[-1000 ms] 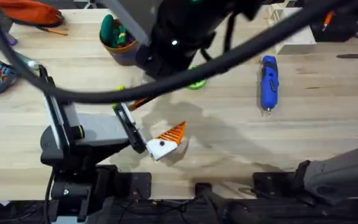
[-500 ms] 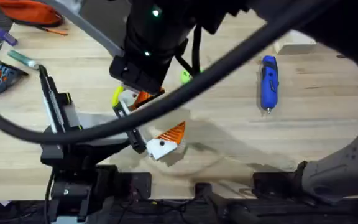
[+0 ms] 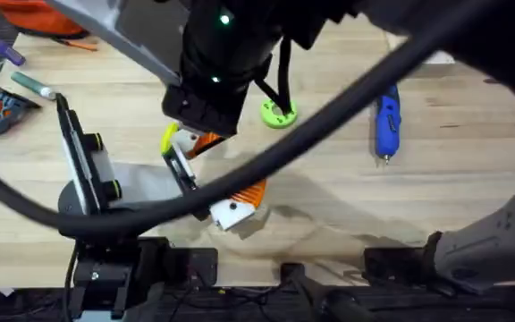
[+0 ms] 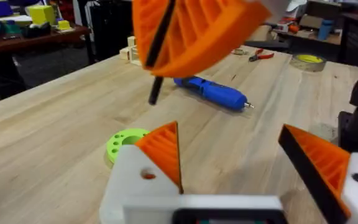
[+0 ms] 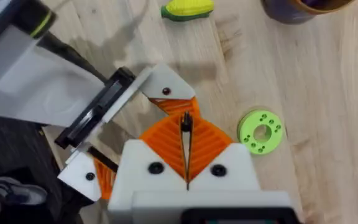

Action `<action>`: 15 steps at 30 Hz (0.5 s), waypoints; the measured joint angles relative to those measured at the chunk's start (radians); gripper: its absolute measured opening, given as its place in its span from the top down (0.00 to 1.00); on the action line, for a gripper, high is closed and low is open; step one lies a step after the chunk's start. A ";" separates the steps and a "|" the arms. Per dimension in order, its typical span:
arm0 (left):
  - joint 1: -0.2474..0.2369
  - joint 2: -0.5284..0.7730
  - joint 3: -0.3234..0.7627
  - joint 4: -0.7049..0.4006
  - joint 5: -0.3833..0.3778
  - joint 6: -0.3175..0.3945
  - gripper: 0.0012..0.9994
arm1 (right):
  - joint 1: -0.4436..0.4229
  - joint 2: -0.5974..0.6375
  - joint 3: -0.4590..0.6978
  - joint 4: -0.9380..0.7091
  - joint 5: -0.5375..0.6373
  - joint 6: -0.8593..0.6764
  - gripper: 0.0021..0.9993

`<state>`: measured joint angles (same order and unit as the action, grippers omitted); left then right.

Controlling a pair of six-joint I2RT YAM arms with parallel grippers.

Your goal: Pick up the gripper from the table and insert it into the empty holder that is missing its gripper. Then pick up a screw, insert it into the mounting hole, and use the screwdriver to tighten it. Finally, clean up the table by picking up the vegetable and placing it into the bucket.

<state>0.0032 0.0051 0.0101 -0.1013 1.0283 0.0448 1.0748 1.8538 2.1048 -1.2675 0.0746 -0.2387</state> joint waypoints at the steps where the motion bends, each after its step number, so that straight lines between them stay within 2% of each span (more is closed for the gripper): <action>1: 0.000 0.000 0.000 0.000 0.000 0.000 0.01 | 0.002 0.002 0.000 -0.004 0.000 -0.007 1.00; 15: 0.000 0.000 0.000 0.000 0.000 0.000 0.01 | 0.022 0.036 0.004 -0.037 0.000 -0.065 1.00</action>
<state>0.0032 0.0051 0.0101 -0.1013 1.0283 0.0448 1.0969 1.8902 2.1091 -1.3049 0.0746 -0.3040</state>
